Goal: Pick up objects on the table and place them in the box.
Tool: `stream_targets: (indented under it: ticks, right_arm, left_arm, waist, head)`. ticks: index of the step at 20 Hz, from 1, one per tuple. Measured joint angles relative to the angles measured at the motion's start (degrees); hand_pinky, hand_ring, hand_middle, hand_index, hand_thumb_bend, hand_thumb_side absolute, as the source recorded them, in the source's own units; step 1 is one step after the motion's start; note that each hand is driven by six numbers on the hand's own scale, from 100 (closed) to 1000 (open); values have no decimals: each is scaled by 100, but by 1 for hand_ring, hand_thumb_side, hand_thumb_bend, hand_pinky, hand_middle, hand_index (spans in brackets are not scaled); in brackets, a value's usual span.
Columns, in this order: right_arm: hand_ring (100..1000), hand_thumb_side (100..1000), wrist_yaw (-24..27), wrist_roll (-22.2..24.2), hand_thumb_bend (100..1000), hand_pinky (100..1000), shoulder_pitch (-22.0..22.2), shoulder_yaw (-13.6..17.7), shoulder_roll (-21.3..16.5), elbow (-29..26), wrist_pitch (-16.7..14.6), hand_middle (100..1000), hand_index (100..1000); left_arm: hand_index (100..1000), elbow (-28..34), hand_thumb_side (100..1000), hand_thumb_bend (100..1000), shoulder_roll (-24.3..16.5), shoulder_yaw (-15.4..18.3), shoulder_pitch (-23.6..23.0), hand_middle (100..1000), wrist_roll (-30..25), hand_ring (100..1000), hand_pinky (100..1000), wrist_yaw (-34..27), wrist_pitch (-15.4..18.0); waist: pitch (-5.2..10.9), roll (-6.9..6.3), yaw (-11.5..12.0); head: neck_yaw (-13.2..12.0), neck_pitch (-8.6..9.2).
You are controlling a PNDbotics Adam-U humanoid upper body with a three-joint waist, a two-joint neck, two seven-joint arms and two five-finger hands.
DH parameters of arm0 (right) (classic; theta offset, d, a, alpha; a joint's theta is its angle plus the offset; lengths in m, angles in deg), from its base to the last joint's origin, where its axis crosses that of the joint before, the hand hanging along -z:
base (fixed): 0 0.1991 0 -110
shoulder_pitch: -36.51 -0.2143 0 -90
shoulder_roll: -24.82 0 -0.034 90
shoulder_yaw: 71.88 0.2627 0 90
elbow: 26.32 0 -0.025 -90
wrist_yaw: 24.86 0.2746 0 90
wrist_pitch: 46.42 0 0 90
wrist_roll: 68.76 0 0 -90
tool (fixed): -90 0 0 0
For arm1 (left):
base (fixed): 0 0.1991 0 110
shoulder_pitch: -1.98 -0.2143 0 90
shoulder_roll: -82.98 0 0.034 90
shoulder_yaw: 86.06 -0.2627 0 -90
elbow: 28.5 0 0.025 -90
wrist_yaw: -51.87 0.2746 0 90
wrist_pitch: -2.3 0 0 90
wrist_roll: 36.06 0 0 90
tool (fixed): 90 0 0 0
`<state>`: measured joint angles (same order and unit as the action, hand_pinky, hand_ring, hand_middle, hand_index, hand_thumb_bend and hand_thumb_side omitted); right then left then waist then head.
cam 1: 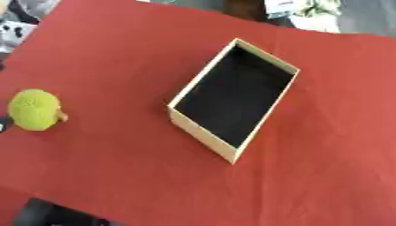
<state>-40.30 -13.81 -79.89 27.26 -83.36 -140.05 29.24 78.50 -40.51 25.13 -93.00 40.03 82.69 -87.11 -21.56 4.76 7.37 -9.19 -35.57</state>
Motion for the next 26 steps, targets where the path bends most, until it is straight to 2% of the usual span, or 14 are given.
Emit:
stream_targets:
  ticks: [5,15,17,26]
  right_arm:
    - [844,847,0,0,100,809,-2,0,0,0,0,840,839]
    - [842,846,0,-4,100,807,-23,-1,0,0,-1,838,837]
    - [841,846,1,-4,100,807,-29,-2,0,0,-1,838,837]
    - [840,849,19,-13,100,804,-35,-9,0,0,-9,837,835]
  left_arm:
    - [924,0,164,435,0,-16,2,830,-5,895,886,0,0]
    - [925,-184,185,505,-97,-164,238,844,-226,914,898,0,141]
    - [922,-307,151,504,-161,-235,323,846,-340,916,900,0,216]
    - [925,-852,164,528,-327,-482,704,850,-608,920,903,-10,428]
  waist:
    - [0,1,-4]
    - [0,1,-29]
    - [0,2,-35]
    - [0,3,-39]
  head:
    - [64,94]
    - [85,119]
    - [70,118]
    - [-120,88]
